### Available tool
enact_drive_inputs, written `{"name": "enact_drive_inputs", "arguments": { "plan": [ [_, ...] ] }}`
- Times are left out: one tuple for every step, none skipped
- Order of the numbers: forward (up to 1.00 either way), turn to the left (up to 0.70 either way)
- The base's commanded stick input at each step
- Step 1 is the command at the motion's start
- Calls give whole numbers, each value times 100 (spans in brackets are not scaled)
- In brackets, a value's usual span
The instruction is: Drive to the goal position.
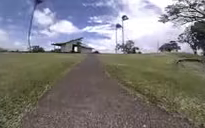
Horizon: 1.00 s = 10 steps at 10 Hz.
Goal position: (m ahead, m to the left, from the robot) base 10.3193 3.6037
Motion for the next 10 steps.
{"name": "enact_drive_inputs", "arguments": {
  "plan": [
    [70, 0],
    [70, 0],
    [70, 0],
    [70, 0],
    [70, 0],
    [70, 0],
    [70, 0],
    [70, 0],
    [70, 0],
    [70, 0]
  ]
}}
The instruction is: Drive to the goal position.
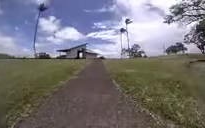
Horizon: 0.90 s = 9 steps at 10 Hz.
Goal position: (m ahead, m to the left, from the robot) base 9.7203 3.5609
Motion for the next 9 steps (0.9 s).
{"name": "enact_drive_inputs", "arguments": {
  "plan": [
    [70, 0],
    [70, 0],
    [70, 0],
    [70, 0],
    [70, 0],
    [70, 0],
    [68, 0],
    [58, 0],
    [55, 0]
  ]
}}
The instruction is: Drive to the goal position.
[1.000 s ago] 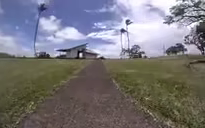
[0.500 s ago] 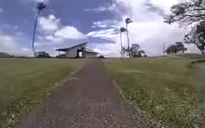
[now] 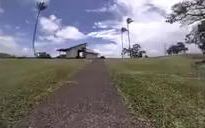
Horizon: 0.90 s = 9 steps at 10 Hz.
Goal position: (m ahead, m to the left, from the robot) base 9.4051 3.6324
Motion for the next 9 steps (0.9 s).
{"name": "enact_drive_inputs", "arguments": {
  "plan": [
    [53, 0],
    [42, 0],
    [23, 0],
    [11, 0],
    [8, 0],
    [6, 0],
    [6, 0],
    [6, 0],
    [6, 0]
  ]
}}
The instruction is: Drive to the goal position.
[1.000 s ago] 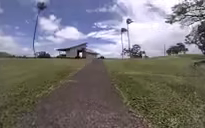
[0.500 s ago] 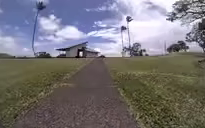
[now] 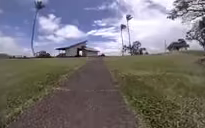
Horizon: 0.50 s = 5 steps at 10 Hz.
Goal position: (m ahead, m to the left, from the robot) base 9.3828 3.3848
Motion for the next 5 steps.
{"name": "enact_drive_inputs", "arguments": {
  "plan": [
    [5, 0],
    [8, 0],
    [43, 0],
    [70, 3],
    [70, 11]
  ]
}}
